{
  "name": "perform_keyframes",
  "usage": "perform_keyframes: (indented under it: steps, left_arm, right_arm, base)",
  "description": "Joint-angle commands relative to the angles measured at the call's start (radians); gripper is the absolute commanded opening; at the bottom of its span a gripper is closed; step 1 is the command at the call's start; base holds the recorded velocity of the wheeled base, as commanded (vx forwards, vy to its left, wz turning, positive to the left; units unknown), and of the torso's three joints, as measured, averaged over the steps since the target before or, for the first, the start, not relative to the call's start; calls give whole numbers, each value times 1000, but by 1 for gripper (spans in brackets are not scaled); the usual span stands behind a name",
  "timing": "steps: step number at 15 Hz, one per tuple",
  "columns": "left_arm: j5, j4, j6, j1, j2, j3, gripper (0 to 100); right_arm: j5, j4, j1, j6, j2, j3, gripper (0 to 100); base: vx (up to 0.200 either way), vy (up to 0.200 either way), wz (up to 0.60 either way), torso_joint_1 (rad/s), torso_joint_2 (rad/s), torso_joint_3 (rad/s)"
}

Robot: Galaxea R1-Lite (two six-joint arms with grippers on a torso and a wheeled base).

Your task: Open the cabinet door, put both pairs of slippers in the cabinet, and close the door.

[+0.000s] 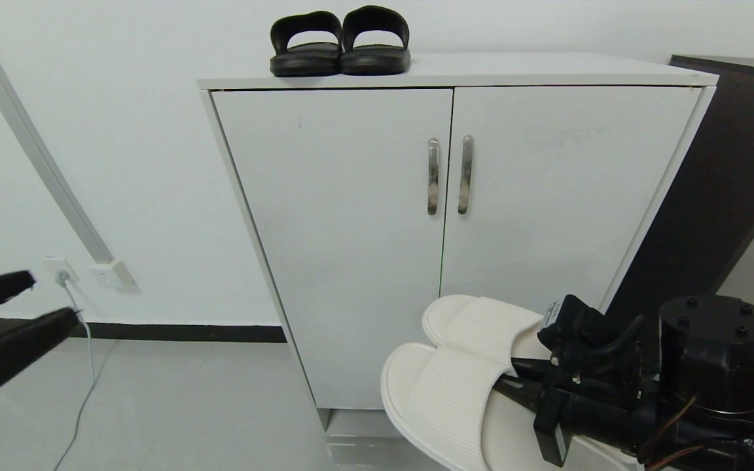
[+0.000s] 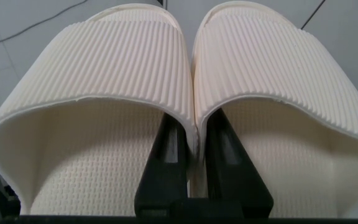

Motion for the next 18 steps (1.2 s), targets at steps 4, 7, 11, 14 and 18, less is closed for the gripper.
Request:
perform_keyframes:
  steps: [4, 7, 11, 14, 18]
  left_arm:
    - [-2, -115, -2, -248, 362, -211, 100]
    - [-11, -137, -4, -405, 521, -359, 100]
    - [-12, -158, -24, -492, 705, -546, 100]
    - [-61, -155, -54, -503, 837, -684, 100]
    - [-117, -157, -102, -514, 960, -796, 100]
  right_arm:
    - [3, 0, 2, 1, -11, 8, 0]
    - [4, 0, 2, 1, -19, 21, 0]
    - [4, 0, 2, 4, -14, 25, 0]
    - [4, 0, 0, 4, -11, 27, 0]
    - [4, 0, 0, 3, 1, 25, 0]
  base:
    - [0, 0, 0, 0, 0, 0]
    - [0, 0, 0, 0, 0, 0]
    - [0, 0, 0, 0, 0, 0]
    - [0, 0, 0, 0, 0, 0]
    - [0, 0, 0, 0, 0, 0]
